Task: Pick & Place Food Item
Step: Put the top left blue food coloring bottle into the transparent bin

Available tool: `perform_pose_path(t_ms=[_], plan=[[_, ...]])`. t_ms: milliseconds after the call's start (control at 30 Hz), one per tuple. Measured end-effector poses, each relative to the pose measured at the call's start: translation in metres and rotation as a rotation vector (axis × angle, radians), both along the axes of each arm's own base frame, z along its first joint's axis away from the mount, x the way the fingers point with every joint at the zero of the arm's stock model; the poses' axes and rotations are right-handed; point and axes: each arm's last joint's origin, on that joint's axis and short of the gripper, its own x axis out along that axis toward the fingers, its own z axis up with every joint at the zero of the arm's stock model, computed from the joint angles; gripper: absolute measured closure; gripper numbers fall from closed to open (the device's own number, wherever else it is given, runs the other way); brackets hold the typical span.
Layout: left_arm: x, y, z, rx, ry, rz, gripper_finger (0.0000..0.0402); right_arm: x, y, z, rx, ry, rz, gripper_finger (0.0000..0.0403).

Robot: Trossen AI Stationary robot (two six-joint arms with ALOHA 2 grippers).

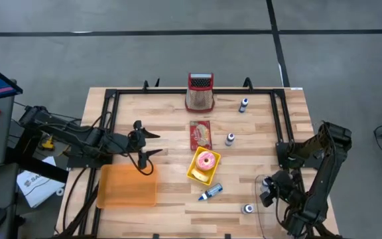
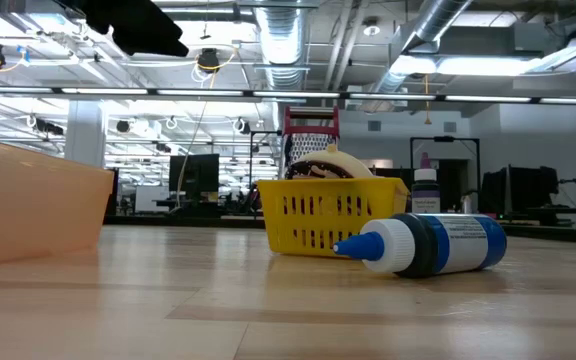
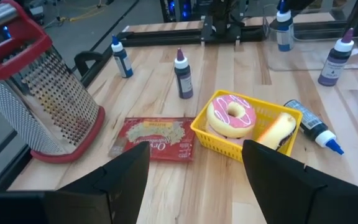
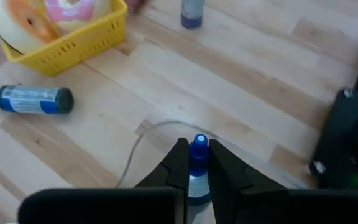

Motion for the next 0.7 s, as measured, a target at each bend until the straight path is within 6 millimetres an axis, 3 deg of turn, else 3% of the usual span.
perform_pose_path(t_ms=[367, 700], plan=[[0.001, 0.000, -0.001, -0.029, -0.005, 0.012, 0.0151, 0.006, 0.013, -0.035, -0.128, 0.031, 0.008, 0.0376], [0.001, 0.000, -0.001, -0.033, -0.006, 0.014, 0.0151, 0.008, 0.017, -0.039, -0.141, 0.008, 0.019, 0.0372]])
